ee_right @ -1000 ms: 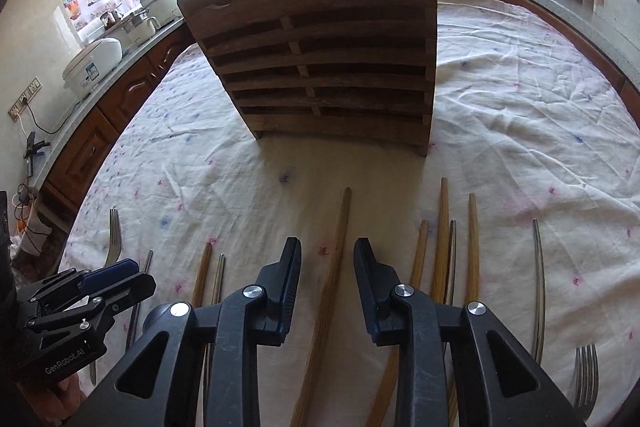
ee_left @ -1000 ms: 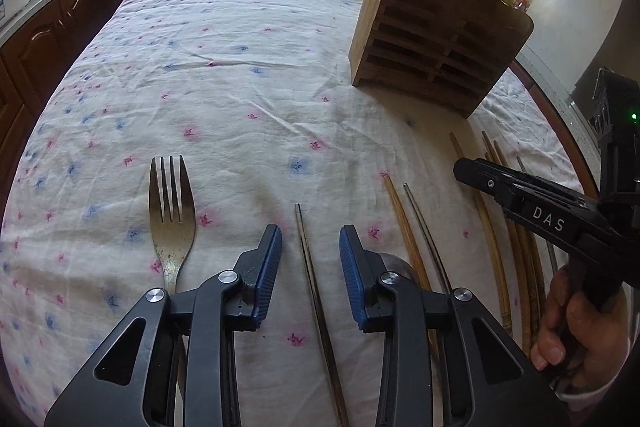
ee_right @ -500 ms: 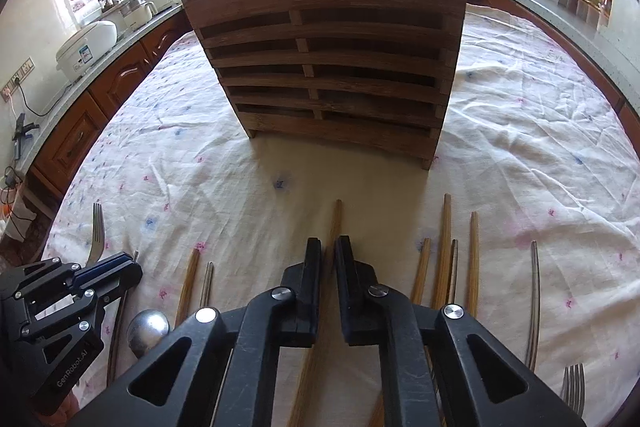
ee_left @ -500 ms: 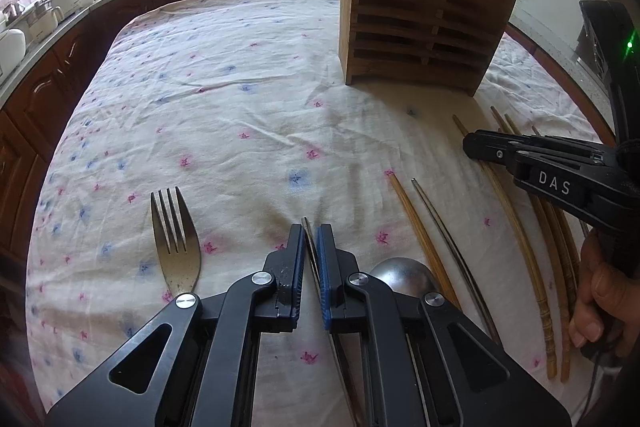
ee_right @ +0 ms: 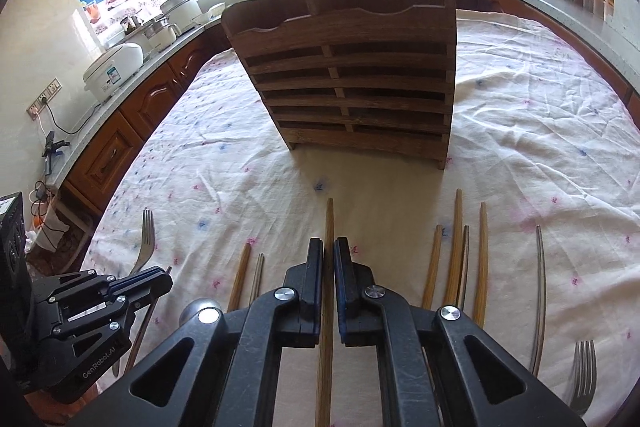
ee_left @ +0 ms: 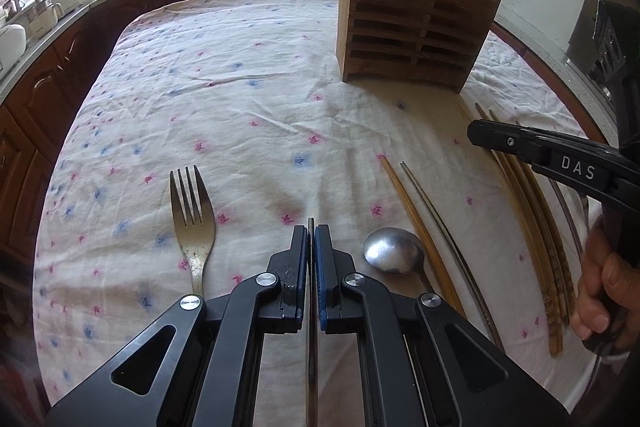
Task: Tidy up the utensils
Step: 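Lift both chopsticks and carry them over the wooden holder with both tools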
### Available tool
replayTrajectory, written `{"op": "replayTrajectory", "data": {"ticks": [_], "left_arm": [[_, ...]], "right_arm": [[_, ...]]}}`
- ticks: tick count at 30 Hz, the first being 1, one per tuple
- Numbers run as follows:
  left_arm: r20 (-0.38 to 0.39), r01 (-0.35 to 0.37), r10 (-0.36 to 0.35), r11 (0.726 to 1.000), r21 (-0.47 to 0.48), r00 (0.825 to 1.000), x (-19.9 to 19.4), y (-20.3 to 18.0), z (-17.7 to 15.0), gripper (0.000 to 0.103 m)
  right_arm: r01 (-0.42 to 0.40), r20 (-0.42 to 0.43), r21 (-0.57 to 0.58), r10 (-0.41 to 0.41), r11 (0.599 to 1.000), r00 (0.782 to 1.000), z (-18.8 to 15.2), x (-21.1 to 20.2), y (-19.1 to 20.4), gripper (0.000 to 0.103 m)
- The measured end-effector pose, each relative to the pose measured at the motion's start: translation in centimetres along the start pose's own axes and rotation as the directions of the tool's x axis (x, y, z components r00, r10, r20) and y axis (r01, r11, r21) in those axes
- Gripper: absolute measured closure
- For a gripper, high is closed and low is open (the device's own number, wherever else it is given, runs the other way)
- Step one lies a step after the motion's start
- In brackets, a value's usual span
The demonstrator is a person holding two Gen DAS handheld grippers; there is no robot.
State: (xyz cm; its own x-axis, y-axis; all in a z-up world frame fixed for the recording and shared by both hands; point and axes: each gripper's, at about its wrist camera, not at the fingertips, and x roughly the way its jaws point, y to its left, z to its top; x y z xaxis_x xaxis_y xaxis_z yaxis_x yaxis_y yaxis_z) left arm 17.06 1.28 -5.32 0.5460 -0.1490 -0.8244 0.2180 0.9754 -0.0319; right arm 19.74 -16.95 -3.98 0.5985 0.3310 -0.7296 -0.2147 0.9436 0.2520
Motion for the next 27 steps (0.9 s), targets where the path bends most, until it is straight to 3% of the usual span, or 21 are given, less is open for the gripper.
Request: {"op": "replayTrajectory", "data": {"ticks": [4, 8, 16, 22, 27], "left_arm": [[-0.065, -0.005, 0.007, 1.0, 0.027, 0.998, 0.7, -0.1, -0.5, 0.099], [-0.081, -0.024, 0.029, 0.997, 0.068, 0.996, 0.6, -0.7, -0.7, 0.097], [-0.055, -0.021, 0.027, 0.994, 0.107, 0.998, 0.2, -1.1, -1.1, 0.099], [0.074, 0.018, -0.021, 0.999, 0.043, 0.997, -4.5, -0.8, -0.9, 0.1], [0.201, 0.057, -0.058, 0.998, 0.011, 0.978, -9.5, -0.5, -0.1, 0.1]], "right_arm": [[-0.006, 0.02, 0.0, 0.006, 1.0, 1.0, -0.1, -0.9, 0.2, 0.097], [-0.012, 0.038, 0.001, 0.012, 1.0, 0.999, -0.1, -2.1, 0.4, 0.097], [-0.027, 0.072, 0.001, 0.026, 1.0, 0.997, -0.7, -4.2, 1.0, 0.097], [-0.045, 0.113, 0.001, 0.045, 0.999, 0.993, -0.8, -6.6, 1.0, 0.097], [-0.055, 0.161, -0.001, 0.054, 0.998, 0.985, -0.8, -9.0, 1.1, 0.097]]}}
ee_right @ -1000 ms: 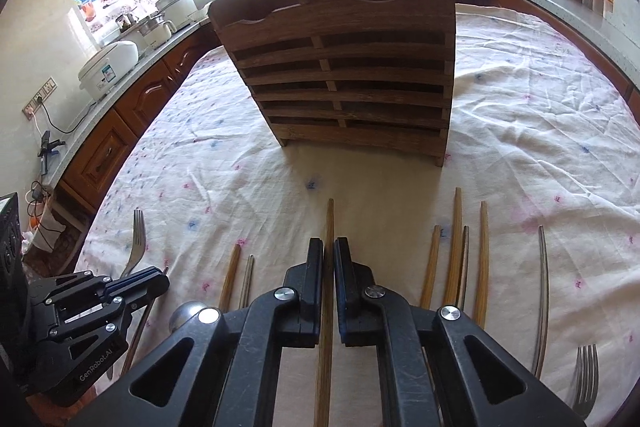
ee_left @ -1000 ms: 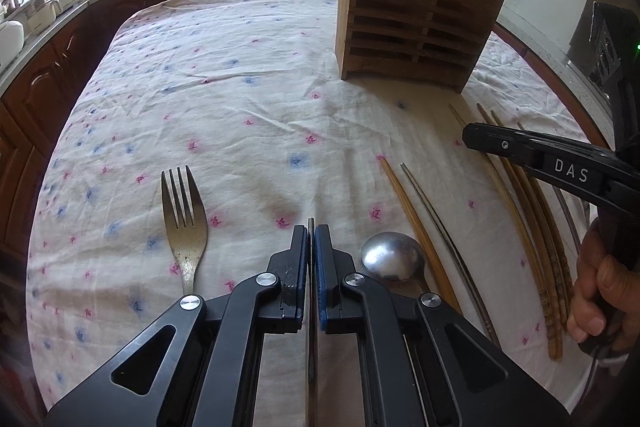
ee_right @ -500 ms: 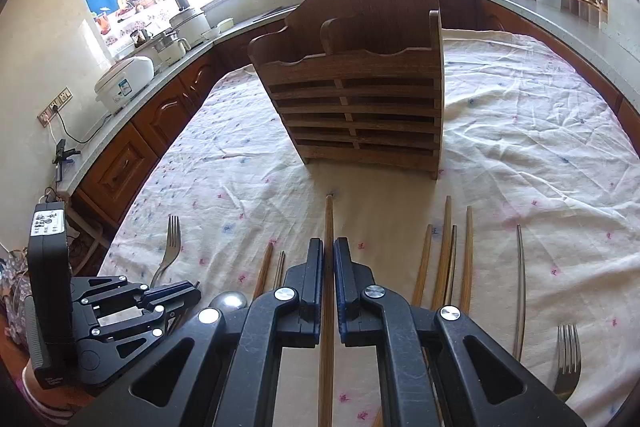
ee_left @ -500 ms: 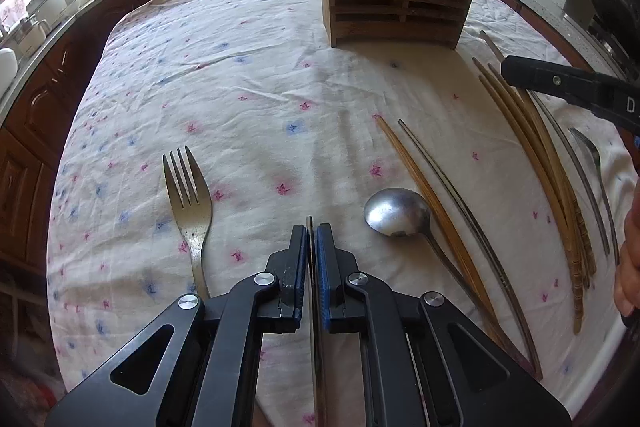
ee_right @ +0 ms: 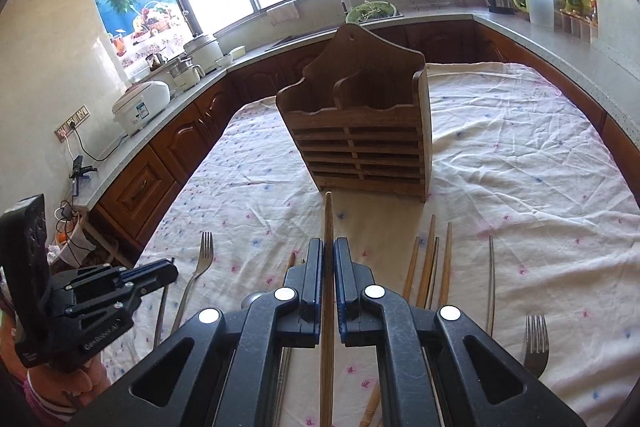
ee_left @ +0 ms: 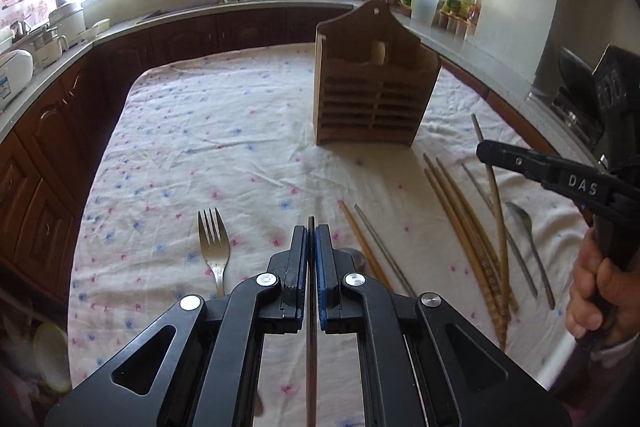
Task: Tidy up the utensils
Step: 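Lift both chopsticks and carry them over the wooden holder with both tools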
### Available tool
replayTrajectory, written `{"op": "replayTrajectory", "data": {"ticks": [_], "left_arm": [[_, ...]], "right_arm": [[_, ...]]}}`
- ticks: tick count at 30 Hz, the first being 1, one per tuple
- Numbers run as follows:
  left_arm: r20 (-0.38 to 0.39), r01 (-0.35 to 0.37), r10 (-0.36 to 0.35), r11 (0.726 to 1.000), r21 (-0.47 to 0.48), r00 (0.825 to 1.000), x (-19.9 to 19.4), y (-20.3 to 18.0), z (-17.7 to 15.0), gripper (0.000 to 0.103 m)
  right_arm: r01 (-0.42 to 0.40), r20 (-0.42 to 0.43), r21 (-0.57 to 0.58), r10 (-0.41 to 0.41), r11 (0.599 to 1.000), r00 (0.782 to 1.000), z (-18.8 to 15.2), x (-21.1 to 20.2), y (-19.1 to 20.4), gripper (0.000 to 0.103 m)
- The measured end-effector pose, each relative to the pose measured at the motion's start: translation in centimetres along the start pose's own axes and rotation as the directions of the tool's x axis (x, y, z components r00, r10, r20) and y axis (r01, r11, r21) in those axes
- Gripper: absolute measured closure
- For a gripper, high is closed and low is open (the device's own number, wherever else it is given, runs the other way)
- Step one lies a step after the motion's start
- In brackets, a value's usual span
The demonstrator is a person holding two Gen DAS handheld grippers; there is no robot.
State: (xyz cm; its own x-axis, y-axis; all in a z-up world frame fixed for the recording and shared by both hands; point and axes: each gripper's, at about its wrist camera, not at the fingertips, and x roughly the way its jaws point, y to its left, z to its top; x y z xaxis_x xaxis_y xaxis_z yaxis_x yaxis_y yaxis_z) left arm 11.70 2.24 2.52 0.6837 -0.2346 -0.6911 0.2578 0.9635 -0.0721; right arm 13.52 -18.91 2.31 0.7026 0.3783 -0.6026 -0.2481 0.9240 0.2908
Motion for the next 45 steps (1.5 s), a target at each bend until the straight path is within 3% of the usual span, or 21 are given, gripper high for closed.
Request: {"op": "replayTrajectory", "data": {"ticks": [7, 16, 33, 45], "left_arm": [[0.111, 0.018, -0.014, 1.0, -0.026, 0.994, -4.2, 0.0, 1.5, 0.1], [0.192, 0.03, -0.02, 0.998, -0.052, 0.981, -7.1, 0.4, 2.4, 0.1], [0.286, 0.036, -0.016, 0.997, -0.063, 0.958, -8.8, 0.5, 5.2, 0.1], [0.35, 0.058, -0.032, 0.996, -0.064, 0.936, -9.1, 0.8, 8.9, 0.1]], "right_arm": [[-0.016, 0.061, -0.006, 0.016, 1.0, 0.998, 0.8, -2.6, 0.4, 0.097], [-0.027, 0.115, -0.022, 0.029, 0.999, 0.993, 1.6, -4.8, 0.6, 0.097], [-0.027, 0.175, -0.028, 0.031, 0.999, 0.984, 3.7, -5.9, -0.1, 0.097], [-0.003, 0.246, -0.025, 0.009, 1.0, 0.969, 7.8, -6.7, -1.2, 0.097]]}}
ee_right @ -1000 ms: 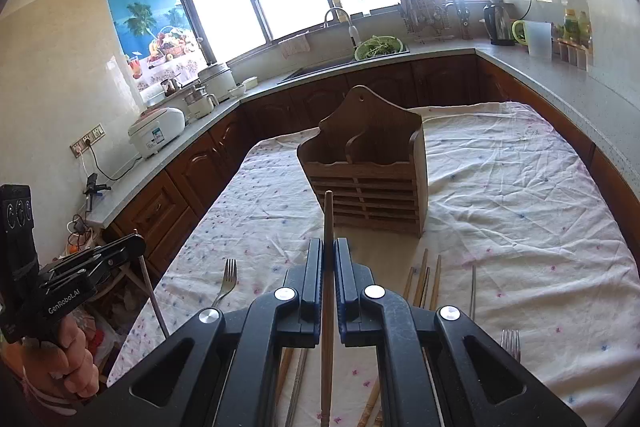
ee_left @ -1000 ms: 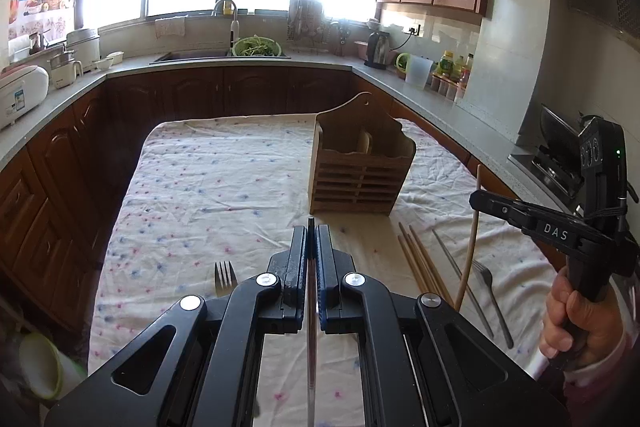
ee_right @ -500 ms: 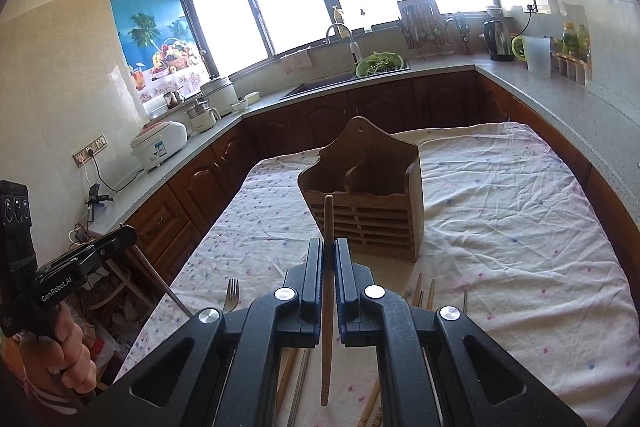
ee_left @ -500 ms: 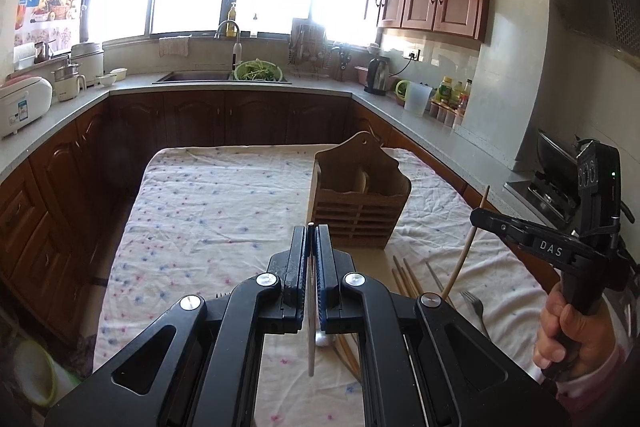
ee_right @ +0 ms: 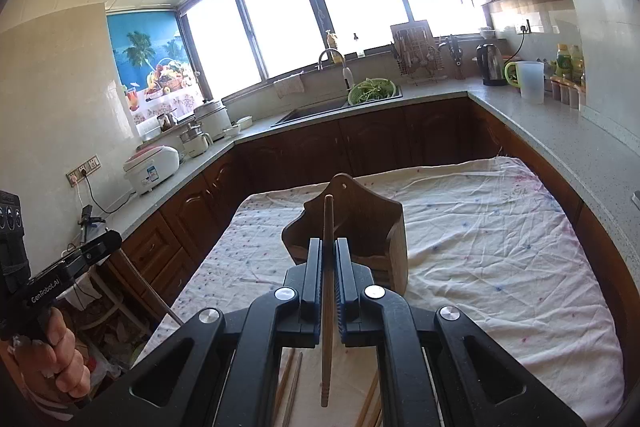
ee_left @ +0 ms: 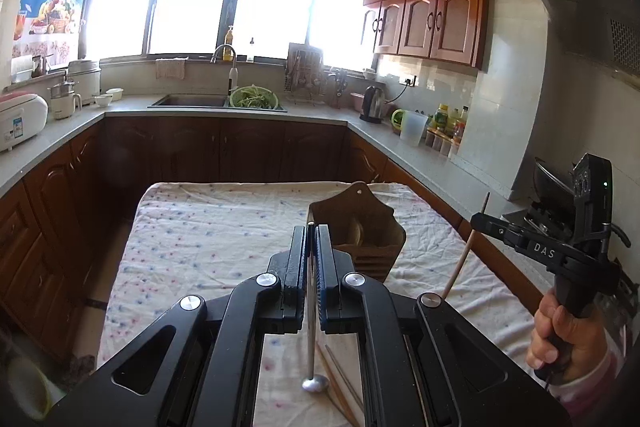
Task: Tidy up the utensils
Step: 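Lift both chopsticks and carry them over the wooden holder with both tools, then lower both chopsticks into the wooden holder and open both tools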
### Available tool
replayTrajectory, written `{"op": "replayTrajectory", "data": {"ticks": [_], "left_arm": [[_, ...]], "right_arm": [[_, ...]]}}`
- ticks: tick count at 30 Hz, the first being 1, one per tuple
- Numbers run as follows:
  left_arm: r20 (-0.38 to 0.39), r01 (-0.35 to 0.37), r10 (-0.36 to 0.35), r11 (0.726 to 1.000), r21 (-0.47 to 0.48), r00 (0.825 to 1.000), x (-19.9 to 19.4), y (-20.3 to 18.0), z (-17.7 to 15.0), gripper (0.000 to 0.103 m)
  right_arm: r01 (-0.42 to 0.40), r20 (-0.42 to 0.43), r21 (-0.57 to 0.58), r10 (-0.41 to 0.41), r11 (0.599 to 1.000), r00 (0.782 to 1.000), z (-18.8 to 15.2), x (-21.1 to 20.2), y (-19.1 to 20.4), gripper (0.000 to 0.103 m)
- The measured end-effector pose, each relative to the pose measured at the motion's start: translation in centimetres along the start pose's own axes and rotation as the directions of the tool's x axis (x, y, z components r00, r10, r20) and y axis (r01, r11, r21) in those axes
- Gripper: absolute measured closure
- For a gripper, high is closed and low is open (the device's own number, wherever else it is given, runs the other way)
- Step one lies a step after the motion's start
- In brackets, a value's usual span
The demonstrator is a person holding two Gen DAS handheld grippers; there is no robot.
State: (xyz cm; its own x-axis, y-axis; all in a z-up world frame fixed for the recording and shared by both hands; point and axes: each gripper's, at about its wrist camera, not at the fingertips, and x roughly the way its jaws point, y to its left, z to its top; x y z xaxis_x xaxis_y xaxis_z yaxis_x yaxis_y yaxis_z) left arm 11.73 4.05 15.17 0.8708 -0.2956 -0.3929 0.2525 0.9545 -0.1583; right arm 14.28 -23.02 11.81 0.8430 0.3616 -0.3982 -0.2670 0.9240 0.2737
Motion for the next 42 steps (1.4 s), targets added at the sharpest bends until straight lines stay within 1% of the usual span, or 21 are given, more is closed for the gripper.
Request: {"op": "replayTrajectory", "data": {"ticks": [8, 14, 18, 21, 26, 29, 32, 37, 42], "left_arm": [[0.063, 0.014, -0.014, 1.0, 0.002, 0.998, 1.1, -0.5, 3.1, 0.1], [0.12, 0.03, -0.028, 0.999, -0.012, 0.992, 2.4, -0.5, 5.9, 0.1], [0.161, 0.037, -0.036, 0.999, -0.004, 0.986, 3.1, -1.0, 7.8, 0.1], [0.182, 0.043, -0.042, 0.999, -0.003, 0.982, 4.2, -1.1, 9.1, 0.1], [0.191, 0.059, -0.055, 0.998, -0.015, 0.98, 7.2, -1.1, 10.5, 0.1], [0.18, 0.063, -0.055, 0.997, -0.035, 0.982, 9.5, -0.8, 10.3, 0.1], [0.168, 0.05, -0.04, 0.997, -0.059, 0.985, 11.9, -0.2, 9.4, 0.1], [0.146, 0.036, -0.022, 0.995, -0.095, 0.989, 15.5, 0.7, 7.2, 0.1], [0.117, 0.023, -0.008, 0.991, -0.128, 0.993, 18.1, 1.1, 5.3, 0.1]], "right_arm": [[0.019, 0.059, 0.002, -0.019, 1.0, 0.998, 3.1, 0.3, -0.7, 0.097], [0.03, 0.117, 0.002, -0.03, 1.0, 0.993, 5.9, 0.7, -0.9, 0.097], [0.049, 0.16, 0.003, -0.049, 0.999, 0.986, 8.0, 1.1, -1.3, 0.097], [0.052, 0.175, 0.019, -0.055, 0.998, 0.983, 9.4, 1.9, -1.9, 0.097], [0.071, 0.2, 0.047, -0.079, 0.996, 0.977, 10.8, 3.5, -3.3, 0.097], [0.081, 0.2, 0.059, -0.092, 0.995, 0.975, 10.8, 4.9, -3.9, 0.097], [0.085, 0.185, 0.078, -0.098, 0.993, 0.978, 10.3, 6.6, -4.8, 0.097], [0.101, 0.158, 0.121, -0.119, 0.988, 0.98, 8.2, 9.2, -6.2, 0.097], [0.102, 0.138, 0.148, -0.123, 0.984, 0.983, 6.2, 11.0, -6.9, 0.097]]}}
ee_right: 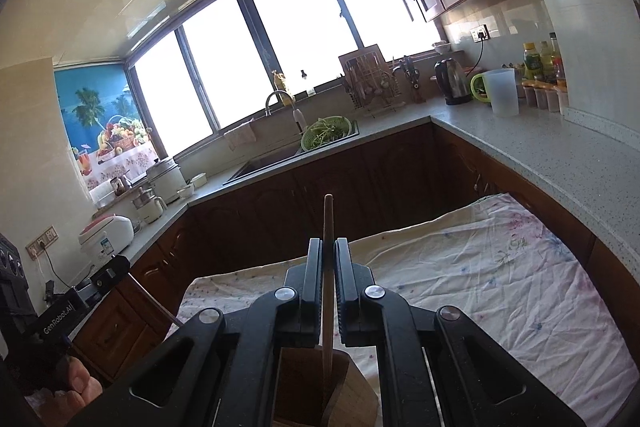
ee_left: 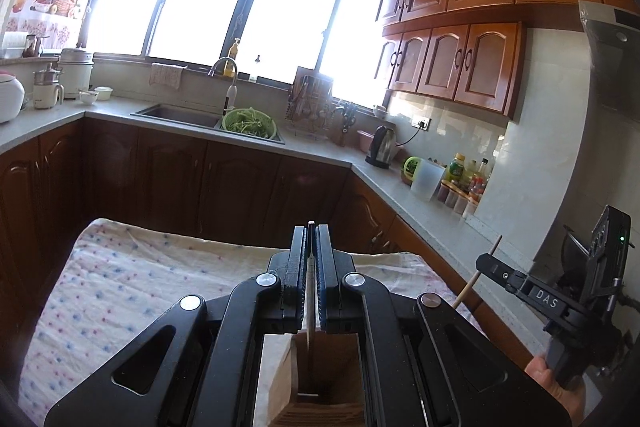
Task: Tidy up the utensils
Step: 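Lower both chopsticks into the wooden holder and open both tools, then withdraw both tools from the holder back over the remaining utensils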
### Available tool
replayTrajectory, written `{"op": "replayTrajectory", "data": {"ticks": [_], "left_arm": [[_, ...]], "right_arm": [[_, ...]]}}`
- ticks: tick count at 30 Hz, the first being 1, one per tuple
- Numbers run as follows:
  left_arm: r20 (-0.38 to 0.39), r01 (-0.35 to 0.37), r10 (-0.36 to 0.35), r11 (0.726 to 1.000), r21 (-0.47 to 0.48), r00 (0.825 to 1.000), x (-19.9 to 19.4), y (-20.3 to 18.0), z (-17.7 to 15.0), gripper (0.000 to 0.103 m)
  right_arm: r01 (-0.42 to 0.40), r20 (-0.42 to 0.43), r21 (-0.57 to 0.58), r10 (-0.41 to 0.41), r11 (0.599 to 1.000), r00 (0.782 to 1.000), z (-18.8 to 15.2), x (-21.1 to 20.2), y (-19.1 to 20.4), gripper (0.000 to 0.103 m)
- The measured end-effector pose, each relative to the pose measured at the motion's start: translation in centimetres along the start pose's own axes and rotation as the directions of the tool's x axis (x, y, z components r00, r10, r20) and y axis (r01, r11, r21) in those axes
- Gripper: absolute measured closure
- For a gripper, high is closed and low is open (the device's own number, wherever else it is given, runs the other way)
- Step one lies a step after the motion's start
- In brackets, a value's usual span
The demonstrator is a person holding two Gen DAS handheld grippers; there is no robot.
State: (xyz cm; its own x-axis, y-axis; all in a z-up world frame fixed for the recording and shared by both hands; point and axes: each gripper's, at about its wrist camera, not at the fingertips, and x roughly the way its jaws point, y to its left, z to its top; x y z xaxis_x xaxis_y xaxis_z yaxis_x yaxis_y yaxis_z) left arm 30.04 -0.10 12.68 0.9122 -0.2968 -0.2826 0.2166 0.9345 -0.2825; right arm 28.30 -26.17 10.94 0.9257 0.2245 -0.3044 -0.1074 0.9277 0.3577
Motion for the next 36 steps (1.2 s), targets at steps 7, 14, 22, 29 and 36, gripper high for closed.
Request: {"op": "replayTrajectory", "data": {"ticks": [7, 14, 22, 29, 36], "left_arm": [[-0.049, -0.028, 0.027, 1.0, -0.014, 0.998, 1.8, 0.4, -2.2, 0.1], [-0.057, -0.033, 0.034, 0.999, 0.012, 0.998, 2.1, 0.2, -2.2, 0.099], [-0.071, -0.045, 0.046, 0.999, 0.018, 0.996, 2.4, 0.3, -2.2, 0.098], [-0.087, -0.056, 0.058, 0.998, 0.018, 0.995, 2.0, 0.6, -2.0, 0.097], [-0.062, -0.103, 0.104, 0.995, 0.015, 0.993, -0.1, 0.7, -1.9, 0.036]], "right_arm": [[0.013, -0.019, 0.012, -0.013, 1.0, 1.0, -1.9, 1.2, 0.0, 0.097], [0.023, -0.043, 0.016, -0.022, 1.0, 0.999, -2.5, 1.6, -0.5, 0.097], [0.027, -0.057, 0.014, -0.026, 1.0, 0.998, -2.2, 2.0, -0.7, 0.097], [0.02, -0.076, 0.026, -0.017, 0.999, 0.997, -2.3, 2.1, -1.0, 0.081], [-0.016, -0.045, 0.054, 0.018, 0.998, 0.999, -2.1, 0.2, -1.3, 0.03]]}}
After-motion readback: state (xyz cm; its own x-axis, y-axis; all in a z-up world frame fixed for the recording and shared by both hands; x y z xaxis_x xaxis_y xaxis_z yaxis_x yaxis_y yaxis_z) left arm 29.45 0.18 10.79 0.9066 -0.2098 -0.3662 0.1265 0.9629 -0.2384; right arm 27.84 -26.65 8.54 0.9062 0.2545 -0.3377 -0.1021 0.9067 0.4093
